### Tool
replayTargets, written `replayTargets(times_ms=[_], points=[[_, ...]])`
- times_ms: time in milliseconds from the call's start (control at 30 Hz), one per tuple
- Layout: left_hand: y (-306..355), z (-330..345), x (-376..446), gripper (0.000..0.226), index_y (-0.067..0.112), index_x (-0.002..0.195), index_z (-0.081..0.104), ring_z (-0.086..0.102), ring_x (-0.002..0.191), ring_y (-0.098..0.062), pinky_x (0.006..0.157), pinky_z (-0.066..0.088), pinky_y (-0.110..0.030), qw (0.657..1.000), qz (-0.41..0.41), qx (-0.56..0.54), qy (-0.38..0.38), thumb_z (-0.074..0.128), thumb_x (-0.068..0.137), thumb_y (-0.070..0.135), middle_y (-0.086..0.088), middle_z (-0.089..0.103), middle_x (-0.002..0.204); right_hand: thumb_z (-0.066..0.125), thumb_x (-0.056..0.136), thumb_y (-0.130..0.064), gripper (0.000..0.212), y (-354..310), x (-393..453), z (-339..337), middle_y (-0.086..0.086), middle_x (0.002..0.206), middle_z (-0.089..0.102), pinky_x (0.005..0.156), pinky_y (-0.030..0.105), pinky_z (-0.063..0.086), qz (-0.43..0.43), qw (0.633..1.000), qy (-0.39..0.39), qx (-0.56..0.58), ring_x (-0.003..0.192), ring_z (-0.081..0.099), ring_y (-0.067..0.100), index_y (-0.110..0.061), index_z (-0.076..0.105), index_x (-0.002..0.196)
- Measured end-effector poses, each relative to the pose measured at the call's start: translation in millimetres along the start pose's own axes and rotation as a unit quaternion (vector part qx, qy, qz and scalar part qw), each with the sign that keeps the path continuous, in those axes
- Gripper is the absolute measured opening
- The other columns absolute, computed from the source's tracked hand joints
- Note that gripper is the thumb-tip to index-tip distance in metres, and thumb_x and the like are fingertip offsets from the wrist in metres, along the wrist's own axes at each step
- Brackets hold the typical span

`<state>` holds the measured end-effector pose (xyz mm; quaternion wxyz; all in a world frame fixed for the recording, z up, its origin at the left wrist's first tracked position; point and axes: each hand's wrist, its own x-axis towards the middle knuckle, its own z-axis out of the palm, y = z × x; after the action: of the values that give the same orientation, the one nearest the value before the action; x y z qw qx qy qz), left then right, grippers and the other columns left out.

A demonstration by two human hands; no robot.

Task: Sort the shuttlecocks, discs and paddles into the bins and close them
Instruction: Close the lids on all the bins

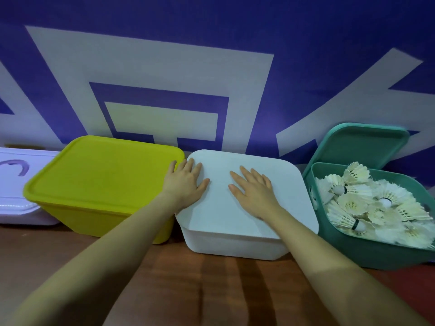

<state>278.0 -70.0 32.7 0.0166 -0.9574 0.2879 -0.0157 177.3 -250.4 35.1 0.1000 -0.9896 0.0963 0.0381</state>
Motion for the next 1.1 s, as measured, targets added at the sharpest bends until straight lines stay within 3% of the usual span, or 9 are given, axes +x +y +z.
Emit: replayTargets(times_ms=[300, 433, 767, 900, 1100], points=[[-27, 5, 28, 0.071, 0.024, 0.150, 0.009, -0.006, 0.145, -0.025, 0.113, -0.010, -0.047, 0.999, 0.034, 0.012, -0.005, 0.012, 0.091, 0.064, 0.000, 0.006, 0.158, 0.016, 0.096, -0.056, 0.055, -2, 54, 4, -0.009, 0.158, -0.001, 0.116, 0.040, -0.004, 0.015, 0.999, 0.005, -0.031, 0.146, -0.004, 0.017, -0.040, 0.005, 0.147], [-25, 7, 29, 0.071, 0.022, 0.150, 0.013, -0.003, 0.145, -0.026, 0.113, -0.012, -0.047, 0.999, 0.039, 0.015, -0.006, 0.014, 0.092, 0.063, -0.002, 0.012, 0.158, 0.016, 0.094, -0.058, 0.058, -7, 57, 13, -0.008, 0.158, -0.001, 0.115, 0.043, -0.006, 0.036, 0.998, 0.005, -0.044, 0.146, -0.004, 0.018, -0.039, 0.004, 0.148], [-18, 0, 21, 0.065, 0.020, 0.148, 0.018, 0.004, 0.145, -0.023, 0.116, 0.001, -0.043, 0.999, 0.018, -0.040, -0.012, 0.022, 0.095, 0.056, -0.003, 0.013, 0.157, 0.020, 0.097, -0.053, 0.055, -10, 49, 3, -0.006, 0.158, 0.006, 0.117, 0.039, 0.000, 0.030, 0.999, 0.014, -0.022, 0.146, 0.003, 0.019, -0.035, 0.010, 0.148], [2, -13, 7, 0.055, 0.021, 0.145, 0.026, 0.014, 0.143, -0.021, 0.115, 0.009, -0.038, 0.996, 0.019, -0.077, 0.045, 0.029, 0.097, 0.048, -0.002, 0.020, 0.155, 0.028, 0.099, -0.044, 0.051, 4, 23, -9, -0.006, 0.156, 0.017, 0.116, 0.031, 0.012, 0.018, 0.998, 0.056, 0.013, 0.143, 0.017, 0.017, -0.032, 0.019, 0.148], [71, -42, -5, 0.054, 0.027, 0.148, 0.019, 0.014, 0.144, -0.020, 0.117, 0.008, -0.037, 0.992, 0.003, -0.103, 0.067, 0.028, 0.099, 0.047, 0.002, 0.016, 0.157, 0.034, 0.099, -0.035, 0.047, 58, -17, -39, -0.005, 0.152, 0.029, 0.113, 0.031, 0.018, 0.001, 0.991, 0.129, 0.031, 0.139, 0.026, 0.015, -0.029, 0.028, 0.146]])
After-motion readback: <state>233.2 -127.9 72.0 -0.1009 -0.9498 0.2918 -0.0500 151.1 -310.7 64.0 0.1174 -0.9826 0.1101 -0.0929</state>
